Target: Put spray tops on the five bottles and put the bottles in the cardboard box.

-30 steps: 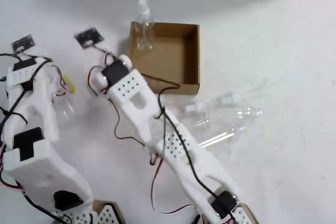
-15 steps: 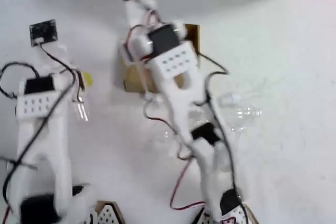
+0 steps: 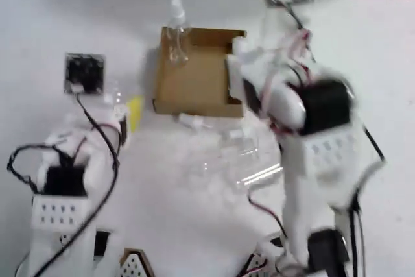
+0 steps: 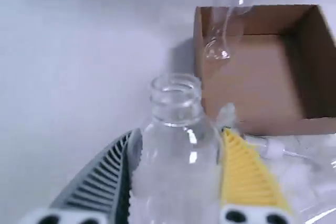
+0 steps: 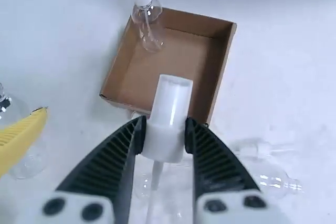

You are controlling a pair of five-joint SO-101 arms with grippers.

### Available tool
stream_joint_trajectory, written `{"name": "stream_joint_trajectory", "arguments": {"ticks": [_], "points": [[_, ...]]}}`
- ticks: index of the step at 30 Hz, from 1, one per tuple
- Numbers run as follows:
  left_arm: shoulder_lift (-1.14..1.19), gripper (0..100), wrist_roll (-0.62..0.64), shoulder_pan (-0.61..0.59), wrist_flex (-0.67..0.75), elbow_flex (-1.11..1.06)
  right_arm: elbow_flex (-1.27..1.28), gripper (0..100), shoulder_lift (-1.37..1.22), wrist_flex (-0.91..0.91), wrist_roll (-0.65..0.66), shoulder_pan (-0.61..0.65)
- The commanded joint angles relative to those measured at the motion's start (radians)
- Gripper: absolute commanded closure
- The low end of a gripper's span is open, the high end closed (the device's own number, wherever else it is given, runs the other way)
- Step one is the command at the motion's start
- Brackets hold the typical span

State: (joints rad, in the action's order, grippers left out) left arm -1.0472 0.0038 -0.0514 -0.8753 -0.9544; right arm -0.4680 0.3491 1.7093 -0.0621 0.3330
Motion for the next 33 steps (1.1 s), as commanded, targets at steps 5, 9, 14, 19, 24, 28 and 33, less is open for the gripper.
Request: {"name": "stream_joint_trajectory", "arguments": {"ticks": [5,9,14,19,24,28,33], "points": [[-0.441,96,-0.044,0.143,0.029,-0.137,0.167,97.8,0.328,-0.001,0.012,-0.021],[-0.645,97,-0.041,0.214,0.032,-0.241,0.296,97.8,0.495,-0.065,0.012,-0.021],[-0.799,97,-0.041,0.272,0.029,-0.342,0.528,97.8,0.69,-0.303,0.012,-0.021],[-0.777,97,-0.041,0.272,0.034,-0.35,0.802,97.8,0.849,-0.697,0.012,-0.021],[-0.777,97,-0.04,0.274,0.077,-0.354,0.996,97.8,0.906,-1.082,0.012,-0.021],[-0.777,97,-0.04,0.275,0.075,-0.354,1.099,97.8,0.905,-1.368,0.005,-0.019],[-0.777,97,-0.04,0.275,0.043,-0.344,1.189,98.1,0.885,-1.681,0.011,0.094]]}}
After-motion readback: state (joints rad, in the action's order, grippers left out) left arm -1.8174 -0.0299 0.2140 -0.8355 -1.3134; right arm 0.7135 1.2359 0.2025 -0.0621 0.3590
